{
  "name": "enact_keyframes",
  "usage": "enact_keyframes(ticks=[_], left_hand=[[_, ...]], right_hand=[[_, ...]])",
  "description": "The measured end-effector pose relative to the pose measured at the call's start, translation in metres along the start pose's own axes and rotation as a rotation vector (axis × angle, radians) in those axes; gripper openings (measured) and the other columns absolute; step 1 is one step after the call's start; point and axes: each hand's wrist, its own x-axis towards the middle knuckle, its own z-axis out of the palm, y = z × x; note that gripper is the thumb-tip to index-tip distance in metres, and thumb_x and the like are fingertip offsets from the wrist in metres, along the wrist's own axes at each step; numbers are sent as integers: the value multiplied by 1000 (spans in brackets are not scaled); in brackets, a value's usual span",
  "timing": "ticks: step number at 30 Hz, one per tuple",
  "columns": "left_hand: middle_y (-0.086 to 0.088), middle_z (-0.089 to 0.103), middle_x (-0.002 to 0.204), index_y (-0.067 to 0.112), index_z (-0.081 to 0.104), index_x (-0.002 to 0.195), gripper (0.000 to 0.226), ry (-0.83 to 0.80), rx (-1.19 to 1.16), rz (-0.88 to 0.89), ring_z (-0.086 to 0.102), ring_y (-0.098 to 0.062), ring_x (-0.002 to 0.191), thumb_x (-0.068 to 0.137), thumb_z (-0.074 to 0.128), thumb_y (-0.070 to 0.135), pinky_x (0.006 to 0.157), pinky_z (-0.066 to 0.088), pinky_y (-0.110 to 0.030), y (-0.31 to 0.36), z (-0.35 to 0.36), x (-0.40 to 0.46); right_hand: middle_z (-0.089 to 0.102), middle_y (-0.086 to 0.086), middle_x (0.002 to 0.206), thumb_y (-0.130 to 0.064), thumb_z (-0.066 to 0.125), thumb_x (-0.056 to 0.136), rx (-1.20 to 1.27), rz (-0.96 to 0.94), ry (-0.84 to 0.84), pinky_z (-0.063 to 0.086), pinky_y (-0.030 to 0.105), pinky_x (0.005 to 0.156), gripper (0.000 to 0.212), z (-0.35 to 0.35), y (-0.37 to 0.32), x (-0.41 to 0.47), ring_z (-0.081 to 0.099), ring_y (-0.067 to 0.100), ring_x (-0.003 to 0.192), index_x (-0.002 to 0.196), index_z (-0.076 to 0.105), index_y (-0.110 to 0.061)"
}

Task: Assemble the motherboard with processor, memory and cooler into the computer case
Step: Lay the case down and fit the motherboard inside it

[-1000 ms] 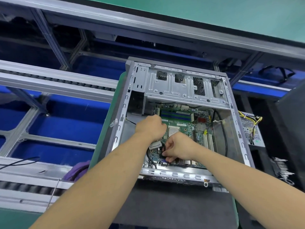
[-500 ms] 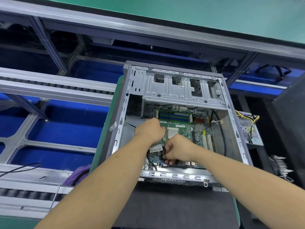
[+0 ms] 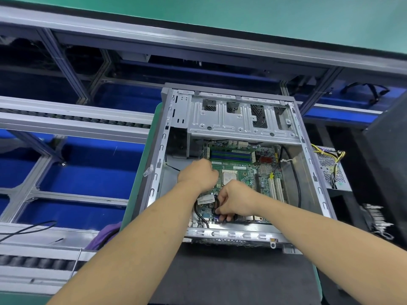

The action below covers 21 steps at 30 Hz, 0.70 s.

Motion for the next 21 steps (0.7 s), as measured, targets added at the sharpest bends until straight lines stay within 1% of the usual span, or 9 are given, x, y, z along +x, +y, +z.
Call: enact_keyframes(ticks=[4, 6, 8, 9, 12, 14, 15, 19, 21], left_hand=[[-2, 58, 81, 18, 52, 76, 23, 6, 20, -10, 59, -28, 84, 93, 49, 33, 67, 45, -31, 0, 0, 0], [-3, 60, 83, 17, 54, 79, 21, 6, 18, -8, 59, -28, 84, 93, 49, 32, 69, 47, -32, 0, -1, 0], [-3, 62, 86, 16, 57, 82, 21, 4, 12, -10, 60, -28, 85, 93, 49, 32, 72, 49, -33, -1, -1, 0], [-3, 62, 87, 16, 58, 83, 21, 4, 13, -11, 60, -28, 85, 93, 49, 32, 72, 48, -33, 0, -1, 0], [-3, 62, 85, 17, 56, 80, 21, 3, 14, -15, 60, -27, 84, 92, 49, 32, 71, 47, -32, 0, -1, 0], [-3, 61, 84, 17, 54, 79, 22, 1, 14, -16, 59, -28, 84, 93, 49, 32, 71, 47, -33, 0, -1, 0], [-3, 60, 83, 17, 54, 78, 22, 0, 13, -15, 59, -28, 83, 93, 49, 32, 70, 47, -32, 1, -1, 0], [-3, 60, 81, 16, 53, 77, 23, 1, 13, -10, 59, -27, 81, 93, 48, 31, 67, 44, -31, 1, -1, 0], [-3, 60, 81, 15, 52, 75, 24, -1, 12, -11, 59, -27, 81, 93, 48, 31, 66, 44, -30, 0, -2, -1]], right_hand=[[73, 13, 66, 1, 72, 88, 18, 1, 0, 48, 20, 42, 20, 0, 0, -1, 66, 15, 47, 69, 67, -2], [74, 15, 68, 1, 72, 88, 21, 0, 3, 52, 23, 46, 16, 0, 0, 0, 67, 17, 50, 72, 68, 0], [74, 19, 73, 2, 71, 88, 26, -4, 7, 56, 31, 56, 11, 0, 0, 0, 70, 24, 59, 78, 69, 4], [74, 21, 74, 2, 71, 88, 29, -8, 11, 56, 35, 61, 12, 0, 1, 0, 70, 29, 64, 76, 69, 3], [73, 19, 71, 7, 69, 86, 42, -24, 22, 58, 40, 66, 28, -1, 2, 0, 74, 41, 78, 62, 62, -6], [73, 19, 69, 8, 69, 85, 40, -25, 17, 59, 48, 74, 33, -1, 2, -1, 74, 45, 85, 58, 60, -8], [73, 19, 70, 7, 69, 85, 37, -25, 13, 58, 49, 75, 31, -1, 3, -1, 73, 45, 86, 59, 61, -8], [75, 21, 76, 3, 72, 86, 9, -17, 0, 58, 40, 67, 15, -2, 4, 2, 74, 41, 82, 72, 66, -2], [75, 19, 75, 1, 73, 87, -2, -15, 6, 60, 45, 71, 13, -1, 3, 3, 75, 41, 82, 75, 68, 0]])
